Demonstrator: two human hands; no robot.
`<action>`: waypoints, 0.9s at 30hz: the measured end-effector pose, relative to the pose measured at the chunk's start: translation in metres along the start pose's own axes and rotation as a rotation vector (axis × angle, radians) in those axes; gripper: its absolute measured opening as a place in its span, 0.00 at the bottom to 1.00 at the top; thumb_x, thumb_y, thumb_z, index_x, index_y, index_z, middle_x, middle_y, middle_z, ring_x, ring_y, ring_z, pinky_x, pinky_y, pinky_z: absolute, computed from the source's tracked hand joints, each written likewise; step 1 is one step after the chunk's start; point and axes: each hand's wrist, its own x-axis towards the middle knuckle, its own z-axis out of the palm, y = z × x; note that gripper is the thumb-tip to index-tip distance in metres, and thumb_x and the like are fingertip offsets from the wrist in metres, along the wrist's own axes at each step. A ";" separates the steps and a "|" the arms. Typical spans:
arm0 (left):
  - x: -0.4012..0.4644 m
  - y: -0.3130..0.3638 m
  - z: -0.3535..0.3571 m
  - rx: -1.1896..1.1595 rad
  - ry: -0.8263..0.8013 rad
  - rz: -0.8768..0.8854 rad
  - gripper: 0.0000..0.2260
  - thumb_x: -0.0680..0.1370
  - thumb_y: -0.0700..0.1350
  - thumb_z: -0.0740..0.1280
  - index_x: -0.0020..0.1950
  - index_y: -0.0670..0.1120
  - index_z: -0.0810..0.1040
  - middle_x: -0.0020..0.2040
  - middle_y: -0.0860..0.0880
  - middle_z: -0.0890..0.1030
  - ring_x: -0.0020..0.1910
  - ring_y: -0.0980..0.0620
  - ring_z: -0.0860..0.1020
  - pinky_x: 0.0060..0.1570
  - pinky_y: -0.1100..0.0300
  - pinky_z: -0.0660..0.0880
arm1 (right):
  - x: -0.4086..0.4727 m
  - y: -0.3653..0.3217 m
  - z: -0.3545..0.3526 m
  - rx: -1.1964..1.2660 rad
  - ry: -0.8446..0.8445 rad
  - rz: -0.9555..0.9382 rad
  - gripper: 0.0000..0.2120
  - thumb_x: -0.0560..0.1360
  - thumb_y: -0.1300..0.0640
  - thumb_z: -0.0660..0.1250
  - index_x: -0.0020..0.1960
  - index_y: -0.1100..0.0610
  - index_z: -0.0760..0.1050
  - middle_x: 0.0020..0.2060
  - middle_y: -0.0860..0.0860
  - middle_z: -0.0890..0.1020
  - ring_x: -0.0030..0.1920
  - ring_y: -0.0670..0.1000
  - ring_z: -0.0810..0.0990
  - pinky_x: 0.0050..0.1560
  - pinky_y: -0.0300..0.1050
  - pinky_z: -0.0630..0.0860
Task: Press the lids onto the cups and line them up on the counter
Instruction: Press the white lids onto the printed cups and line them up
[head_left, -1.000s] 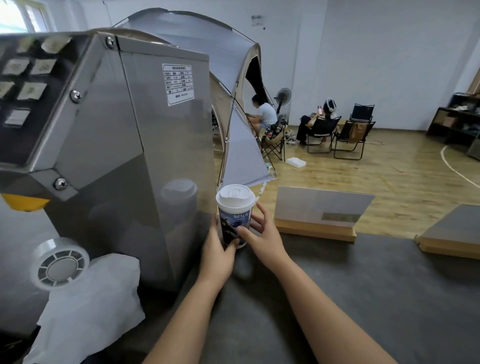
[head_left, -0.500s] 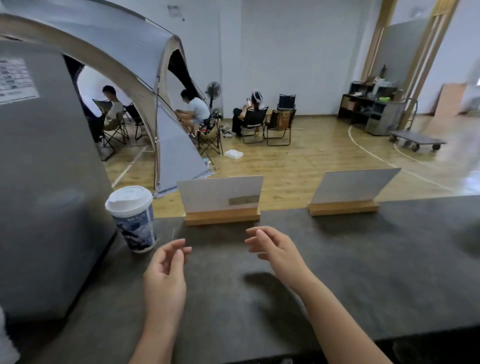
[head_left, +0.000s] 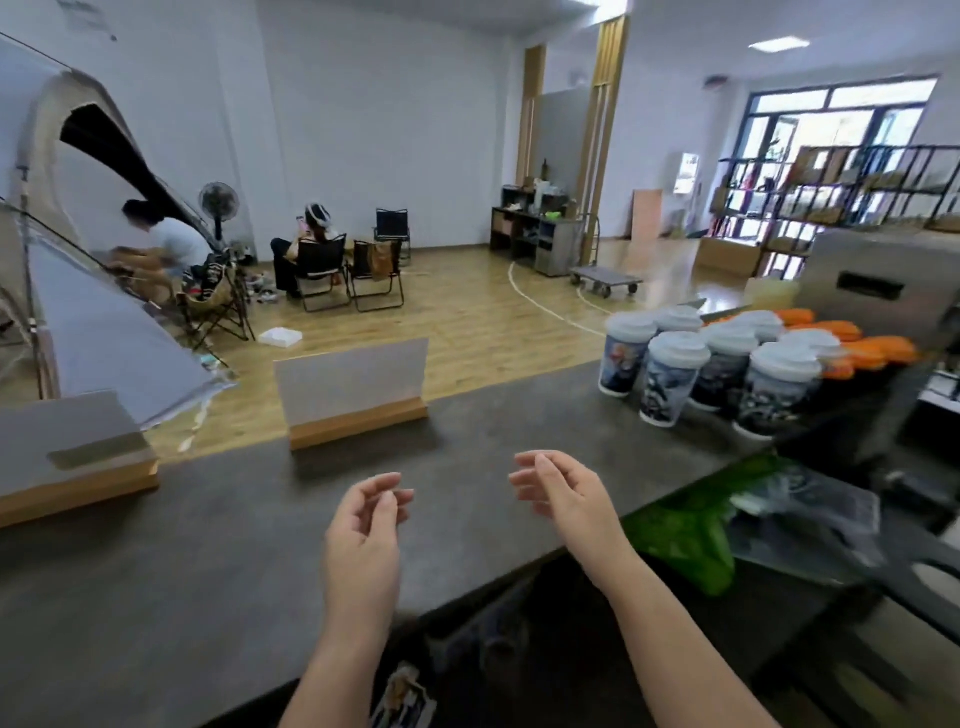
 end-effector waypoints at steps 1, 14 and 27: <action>-0.007 -0.003 0.026 0.002 -0.041 -0.013 0.10 0.83 0.36 0.59 0.53 0.46 0.79 0.47 0.45 0.83 0.46 0.52 0.80 0.48 0.63 0.76 | 0.004 0.004 -0.026 0.005 0.057 0.001 0.12 0.83 0.56 0.58 0.52 0.55 0.80 0.45 0.54 0.85 0.41 0.48 0.82 0.41 0.35 0.75; 0.029 -0.040 0.257 0.037 -0.350 -0.093 0.07 0.83 0.45 0.62 0.55 0.52 0.79 0.52 0.51 0.83 0.53 0.55 0.80 0.58 0.59 0.75 | 0.125 0.045 -0.201 0.033 0.550 0.017 0.14 0.83 0.51 0.56 0.67 0.50 0.69 0.62 0.49 0.75 0.60 0.49 0.74 0.66 0.54 0.71; 0.088 -0.066 0.423 0.029 -0.360 -0.083 0.19 0.85 0.52 0.53 0.75 0.55 0.67 0.72 0.55 0.71 0.71 0.55 0.69 0.72 0.52 0.66 | 0.243 0.066 -0.250 0.083 0.474 -0.008 0.25 0.77 0.39 0.56 0.68 0.51 0.71 0.64 0.46 0.77 0.64 0.45 0.74 0.68 0.52 0.70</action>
